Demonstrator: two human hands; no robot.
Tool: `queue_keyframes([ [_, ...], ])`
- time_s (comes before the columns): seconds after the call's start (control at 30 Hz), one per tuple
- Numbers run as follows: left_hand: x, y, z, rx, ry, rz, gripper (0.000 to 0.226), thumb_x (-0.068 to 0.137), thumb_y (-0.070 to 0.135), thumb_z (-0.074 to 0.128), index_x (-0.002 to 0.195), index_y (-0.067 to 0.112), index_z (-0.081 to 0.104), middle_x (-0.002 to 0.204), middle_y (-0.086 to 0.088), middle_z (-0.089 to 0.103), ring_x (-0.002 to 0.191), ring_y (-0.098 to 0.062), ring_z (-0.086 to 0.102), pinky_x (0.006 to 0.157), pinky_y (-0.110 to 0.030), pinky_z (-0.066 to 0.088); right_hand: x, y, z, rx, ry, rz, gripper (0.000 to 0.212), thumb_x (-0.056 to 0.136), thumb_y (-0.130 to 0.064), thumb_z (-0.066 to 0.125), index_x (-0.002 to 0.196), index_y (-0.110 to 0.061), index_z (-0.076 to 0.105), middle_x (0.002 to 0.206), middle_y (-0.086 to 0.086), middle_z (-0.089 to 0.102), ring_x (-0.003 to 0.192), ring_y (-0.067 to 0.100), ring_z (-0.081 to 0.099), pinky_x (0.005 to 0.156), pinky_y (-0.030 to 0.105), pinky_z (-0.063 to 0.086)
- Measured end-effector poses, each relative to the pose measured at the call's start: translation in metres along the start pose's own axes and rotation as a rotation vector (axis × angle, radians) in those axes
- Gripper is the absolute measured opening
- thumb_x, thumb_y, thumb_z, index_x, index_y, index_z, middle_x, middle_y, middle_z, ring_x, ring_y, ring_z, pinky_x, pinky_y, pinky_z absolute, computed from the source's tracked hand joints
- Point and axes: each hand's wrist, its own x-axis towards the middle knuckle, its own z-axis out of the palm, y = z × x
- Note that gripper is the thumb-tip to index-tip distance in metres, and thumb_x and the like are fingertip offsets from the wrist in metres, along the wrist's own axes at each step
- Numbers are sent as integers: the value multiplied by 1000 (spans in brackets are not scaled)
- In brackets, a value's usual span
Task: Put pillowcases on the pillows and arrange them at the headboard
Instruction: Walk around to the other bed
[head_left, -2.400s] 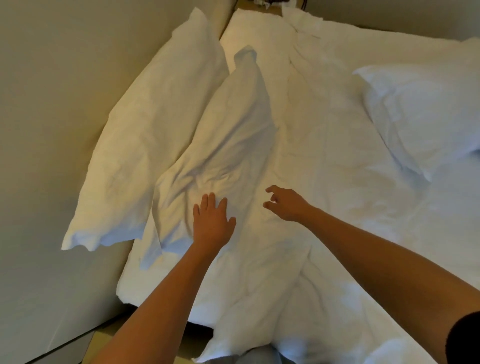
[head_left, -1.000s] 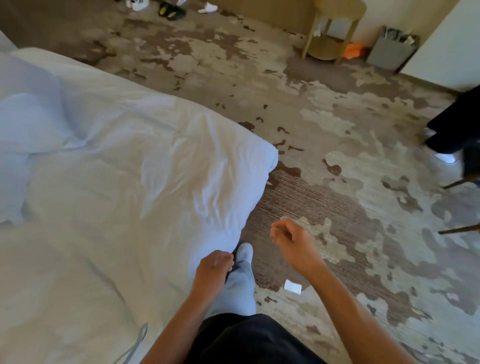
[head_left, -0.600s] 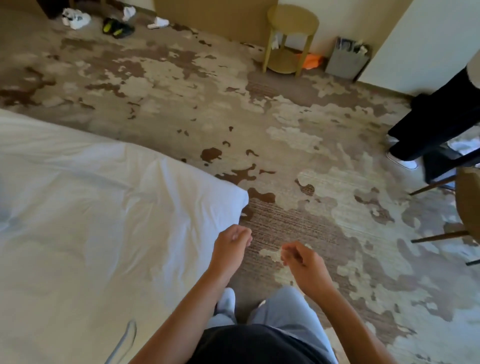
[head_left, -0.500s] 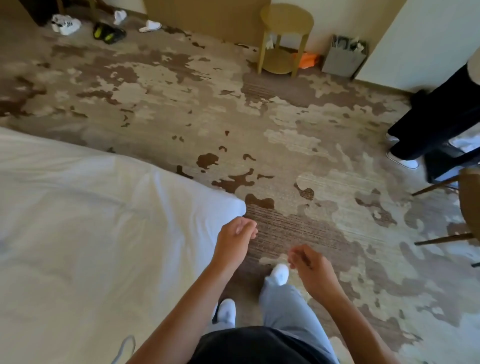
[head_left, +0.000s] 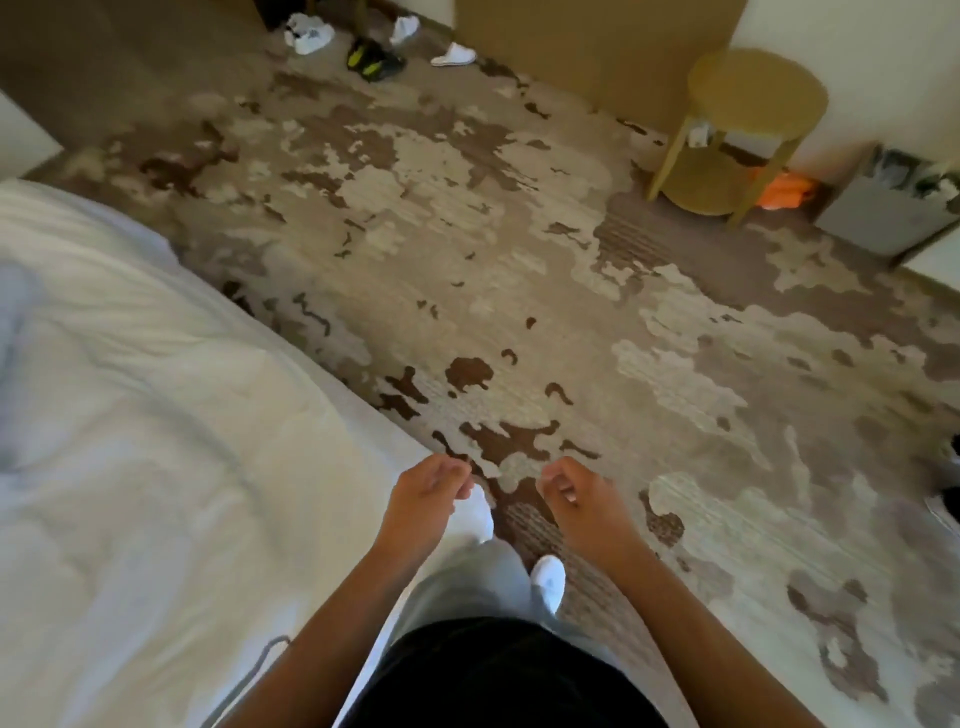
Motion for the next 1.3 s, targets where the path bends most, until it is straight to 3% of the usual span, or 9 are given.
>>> queue_keyframes([
  [0.2,84,36,-9,-195,225,-124,22,99,37,55,84,38,71,89,2,75,90,-19,72,90,-43,58,157,-80,-54,-8,-165,-188,14,103,-31,60,114,-27,68,103,-15,69,93,-1,64,80,7,44],
  [0.3,137,61,-16,-249,299,-158,21,95,41,54,86,30,70,87,-1,74,89,-26,71,87,-48,59,234,-113,-71,-17,-231,-232,13,103,-32,60,112,-29,68,104,-15,69,95,-1,64,85,16,50],
  [0.43,223,111,-29,-266,293,-154,27,89,44,52,84,23,67,84,-6,72,89,-31,69,86,-53,58,332,-145,-97,-14,-280,-203,11,102,-36,61,108,-32,69,103,-16,71,96,0,67,89,23,54],
  [0.6,330,192,-60,-335,266,-134,23,91,44,56,88,28,72,86,1,75,88,-21,71,90,-50,58,441,-186,-133,-37,-288,-159,8,101,-27,62,101,-29,70,100,-10,74,96,7,69,91,32,57],
  [0.7,393,241,-85,-377,291,-115,19,97,32,57,92,22,72,87,-3,75,86,-22,72,88,-52,58,503,-212,-149,-53,-273,-133,10,101,-26,62,99,-32,70,98,-10,75,94,7,70,89,29,56],
  [0.8,457,288,-119,-418,313,-72,18,95,36,57,91,26,72,90,-2,75,91,-26,71,89,-51,58,573,-240,-156,-70,-264,-132,11,101,-28,63,97,-37,69,97,-13,75,92,3,70,83,21,53],
  [1.03,598,352,-239,-488,501,-42,16,99,33,57,98,27,72,91,3,75,89,-16,72,88,-44,60,767,-350,-122,-154,-377,-227,6,101,-32,65,97,-36,67,96,-18,72,90,-1,67,76,13,49],
  [1.2,659,368,-334,-539,701,-155,18,97,37,57,99,27,72,91,4,76,90,-11,72,90,-47,59,888,-482,-72,-185,-537,-330,7,102,-32,63,97,-35,66,94,-16,70,85,-4,65,67,8,44],
  [1.3,686,365,-385,-587,824,-214,17,93,41,57,92,34,73,91,2,76,88,-13,72,87,-47,59,943,-574,-30,-220,-673,-424,9,103,-36,61,106,-31,68,98,-16,69,90,-2,64,70,13,46],
])
